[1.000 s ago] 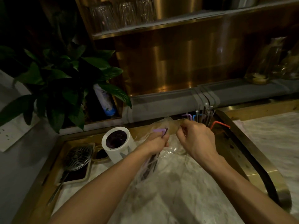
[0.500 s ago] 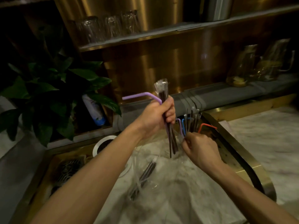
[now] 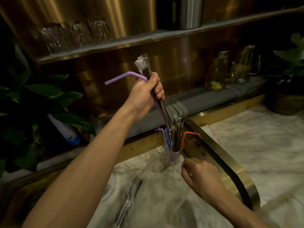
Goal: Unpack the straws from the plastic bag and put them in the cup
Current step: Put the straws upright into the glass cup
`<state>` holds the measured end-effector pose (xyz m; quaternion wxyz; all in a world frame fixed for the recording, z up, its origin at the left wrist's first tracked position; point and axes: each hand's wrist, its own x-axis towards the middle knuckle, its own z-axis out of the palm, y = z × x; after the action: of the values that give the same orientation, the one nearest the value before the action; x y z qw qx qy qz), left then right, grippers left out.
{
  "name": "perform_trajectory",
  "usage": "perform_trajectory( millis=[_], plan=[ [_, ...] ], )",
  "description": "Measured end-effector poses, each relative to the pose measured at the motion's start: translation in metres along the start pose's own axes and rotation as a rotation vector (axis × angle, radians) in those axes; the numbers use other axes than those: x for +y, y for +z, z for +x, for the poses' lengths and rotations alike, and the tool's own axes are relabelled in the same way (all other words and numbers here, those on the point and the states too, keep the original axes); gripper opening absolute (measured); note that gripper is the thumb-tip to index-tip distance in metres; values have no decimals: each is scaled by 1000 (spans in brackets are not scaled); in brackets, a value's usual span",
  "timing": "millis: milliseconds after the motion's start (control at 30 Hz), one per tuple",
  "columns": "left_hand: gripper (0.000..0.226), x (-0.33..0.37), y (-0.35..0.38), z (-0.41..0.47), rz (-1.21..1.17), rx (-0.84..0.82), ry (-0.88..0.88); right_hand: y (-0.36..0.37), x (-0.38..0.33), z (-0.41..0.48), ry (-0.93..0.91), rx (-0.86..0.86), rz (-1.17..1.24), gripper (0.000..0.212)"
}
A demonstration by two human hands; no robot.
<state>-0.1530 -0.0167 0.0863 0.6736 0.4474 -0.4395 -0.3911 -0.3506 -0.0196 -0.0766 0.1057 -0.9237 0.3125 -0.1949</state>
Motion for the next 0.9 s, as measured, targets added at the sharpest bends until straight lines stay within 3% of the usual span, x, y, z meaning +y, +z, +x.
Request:
perform_trajectory(
  millis=[200,533,800,900],
  plan=[
    [32,-55,-1,31,201,90,-44,2,11,-1,6,-70,29,18],
    [37,-179,-20,68,418,189,-261,5,25,-8,66,-24,39,17],
    [44,-225,-22,64,564,174,-381,7,31,-2,71,-29,25,13],
    [37,-236,-26,63,645,142,-403,9,32,1,72,-43,46,14]
  ],
)
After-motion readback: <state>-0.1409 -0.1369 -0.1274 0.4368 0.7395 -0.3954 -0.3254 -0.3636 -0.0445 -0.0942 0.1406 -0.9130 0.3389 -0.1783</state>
